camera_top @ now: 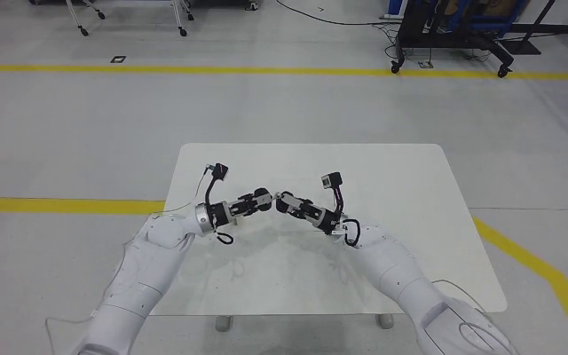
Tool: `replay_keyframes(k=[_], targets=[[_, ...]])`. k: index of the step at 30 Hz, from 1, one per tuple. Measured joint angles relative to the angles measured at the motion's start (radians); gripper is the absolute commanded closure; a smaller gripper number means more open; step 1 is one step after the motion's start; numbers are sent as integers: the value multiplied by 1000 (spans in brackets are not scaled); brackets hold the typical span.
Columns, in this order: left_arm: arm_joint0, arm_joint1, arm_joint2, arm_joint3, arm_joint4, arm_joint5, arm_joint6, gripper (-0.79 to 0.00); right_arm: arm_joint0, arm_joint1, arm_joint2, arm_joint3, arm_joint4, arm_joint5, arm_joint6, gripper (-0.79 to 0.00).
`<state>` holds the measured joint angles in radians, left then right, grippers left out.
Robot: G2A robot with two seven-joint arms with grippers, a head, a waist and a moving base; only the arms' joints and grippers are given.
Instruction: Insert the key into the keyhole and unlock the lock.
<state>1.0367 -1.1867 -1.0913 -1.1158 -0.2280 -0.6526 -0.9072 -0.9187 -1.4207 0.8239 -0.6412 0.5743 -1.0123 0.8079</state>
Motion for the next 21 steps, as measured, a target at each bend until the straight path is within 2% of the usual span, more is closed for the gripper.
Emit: replay_keyframes(k=[6, 13, 14, 16, 21], targets=[[0, 20, -26, -13, -40, 49, -151, 0, 3, 4, 1, -7, -23, 8, -4, -785], [4, 40, -40, -44, -25, 67, -292, 0, -17, 69, 48, -66, -269, 13, 13, -785], [2, 41, -35, -49, -11, 70, -303, 0, -27, 78, 54, -83, -289, 14, 14, -739], [1, 43, -23, -61, 33, 72, -304, 0, -56, 96, 69, -131, -301, 17, 17, -388], [6, 44, 4, -85, 106, 64, -276, 0, -103, 125, 71, -229, -253, 90, 90, -311]])
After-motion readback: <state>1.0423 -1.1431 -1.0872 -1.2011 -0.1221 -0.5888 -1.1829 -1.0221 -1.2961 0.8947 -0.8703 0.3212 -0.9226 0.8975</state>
